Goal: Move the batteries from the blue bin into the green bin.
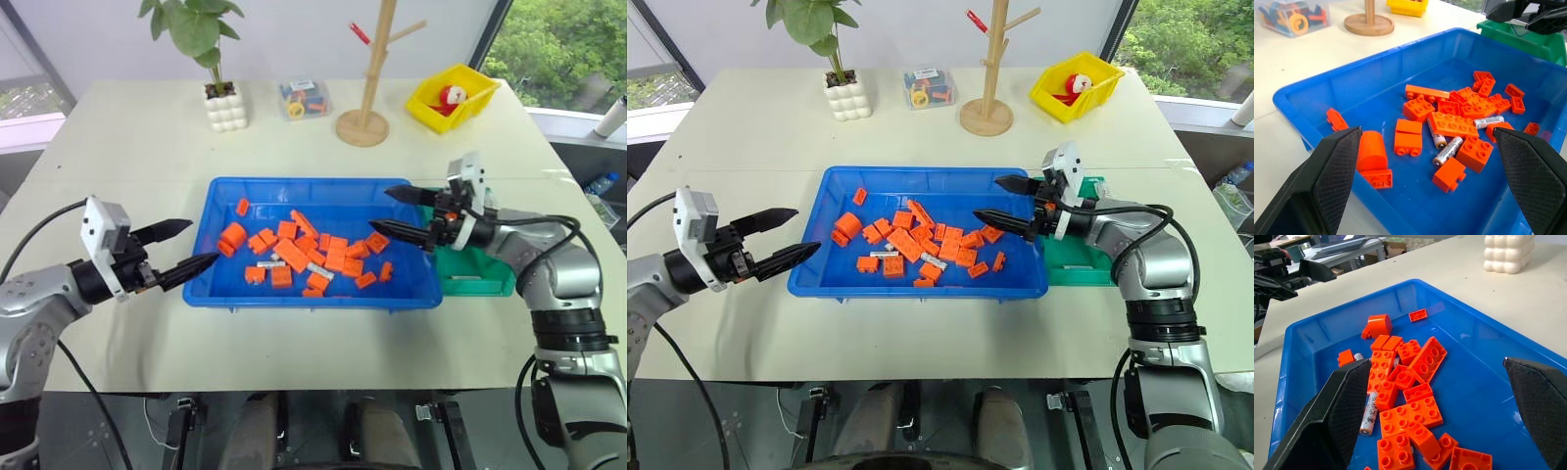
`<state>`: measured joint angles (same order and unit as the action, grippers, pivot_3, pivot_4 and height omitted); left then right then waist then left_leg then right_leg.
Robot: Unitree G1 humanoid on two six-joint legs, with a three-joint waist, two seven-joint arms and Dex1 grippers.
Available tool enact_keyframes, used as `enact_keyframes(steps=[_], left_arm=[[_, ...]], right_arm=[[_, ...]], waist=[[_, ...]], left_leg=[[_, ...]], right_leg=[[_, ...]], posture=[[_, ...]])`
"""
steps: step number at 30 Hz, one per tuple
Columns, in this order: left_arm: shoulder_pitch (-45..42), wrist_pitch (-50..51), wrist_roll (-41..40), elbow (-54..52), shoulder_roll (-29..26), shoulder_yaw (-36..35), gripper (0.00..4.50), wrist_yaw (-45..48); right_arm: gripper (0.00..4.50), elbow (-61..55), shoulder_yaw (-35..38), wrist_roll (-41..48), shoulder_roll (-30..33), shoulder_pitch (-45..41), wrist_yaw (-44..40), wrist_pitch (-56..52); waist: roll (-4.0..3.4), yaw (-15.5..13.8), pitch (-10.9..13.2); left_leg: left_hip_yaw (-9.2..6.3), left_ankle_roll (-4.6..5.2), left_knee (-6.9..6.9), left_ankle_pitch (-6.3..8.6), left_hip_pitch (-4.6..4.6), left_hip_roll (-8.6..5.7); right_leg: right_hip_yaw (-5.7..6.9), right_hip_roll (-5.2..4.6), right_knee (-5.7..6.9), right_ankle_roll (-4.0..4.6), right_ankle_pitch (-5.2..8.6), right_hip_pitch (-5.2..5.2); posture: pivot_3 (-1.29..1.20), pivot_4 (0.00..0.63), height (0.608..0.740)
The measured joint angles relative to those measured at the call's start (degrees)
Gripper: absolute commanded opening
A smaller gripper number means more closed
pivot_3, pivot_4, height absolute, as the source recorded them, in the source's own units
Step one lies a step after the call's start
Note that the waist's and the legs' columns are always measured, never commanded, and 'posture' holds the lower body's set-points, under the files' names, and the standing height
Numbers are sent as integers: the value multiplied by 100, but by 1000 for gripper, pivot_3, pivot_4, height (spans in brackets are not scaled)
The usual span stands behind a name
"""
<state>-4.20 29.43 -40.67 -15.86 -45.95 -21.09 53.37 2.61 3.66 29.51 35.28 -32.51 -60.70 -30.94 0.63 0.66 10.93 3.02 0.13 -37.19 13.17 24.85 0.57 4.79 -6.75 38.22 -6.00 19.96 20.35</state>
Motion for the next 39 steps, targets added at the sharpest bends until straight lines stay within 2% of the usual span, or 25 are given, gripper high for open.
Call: enact_keyframes(steps=[39], left_arm=[[-49,160,12,-11,-16,-7,4500,76]], right_arm=[[4447,2,-212,-133,-140,-144,84,91]], waist=[[0,0,0]], left_leg=[[0,0,0,0,0,0]], right_leg=[[0,0,0,0,0,1]], posture=[[0,150,739]])
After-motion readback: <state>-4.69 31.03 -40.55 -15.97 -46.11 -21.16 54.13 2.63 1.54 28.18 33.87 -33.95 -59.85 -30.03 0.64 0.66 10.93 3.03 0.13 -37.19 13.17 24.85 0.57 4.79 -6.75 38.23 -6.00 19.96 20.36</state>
